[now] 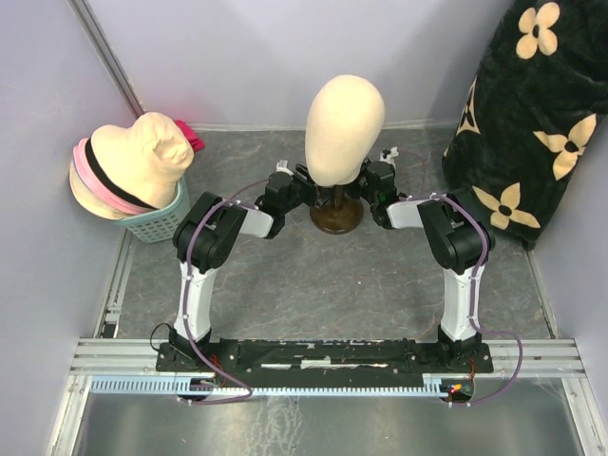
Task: Stack the hats
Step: Move the hat stand to the center of the board.
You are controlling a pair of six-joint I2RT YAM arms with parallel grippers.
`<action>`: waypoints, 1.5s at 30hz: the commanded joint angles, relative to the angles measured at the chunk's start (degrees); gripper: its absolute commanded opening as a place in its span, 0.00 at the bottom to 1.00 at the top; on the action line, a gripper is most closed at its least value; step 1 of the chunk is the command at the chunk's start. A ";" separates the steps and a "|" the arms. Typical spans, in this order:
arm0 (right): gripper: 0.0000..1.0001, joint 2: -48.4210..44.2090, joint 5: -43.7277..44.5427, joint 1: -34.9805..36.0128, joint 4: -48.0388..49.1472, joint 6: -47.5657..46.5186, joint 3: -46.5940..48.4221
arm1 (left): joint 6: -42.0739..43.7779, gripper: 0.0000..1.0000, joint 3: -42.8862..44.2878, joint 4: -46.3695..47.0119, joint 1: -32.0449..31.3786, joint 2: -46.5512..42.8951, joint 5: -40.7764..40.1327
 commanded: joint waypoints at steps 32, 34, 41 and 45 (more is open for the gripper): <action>0.63 -32.24 18.55 -0.76 -27.52 -16.97 -11.71 | 10.62 0.84 -15.83 -22.66 -4.85 -32.71 -19.19; 0.63 -33.14 17.67 -1.07 -27.64 -16.94 -12.49 | 11.70 0.84 -15.80 -26.32 -4.85 -35.03 -20.80; 0.63 -39.31 18.92 -1.12 -29.28 -17.98 -15.35 | 14.90 0.85 -17.08 -36.69 -5.04 -45.36 -28.34; 0.63 -46.16 22.13 -1.14 -33.82 -21.11 -16.30 | 20.33 0.85 -14.72 -44.59 -5.43 -54.55 -35.86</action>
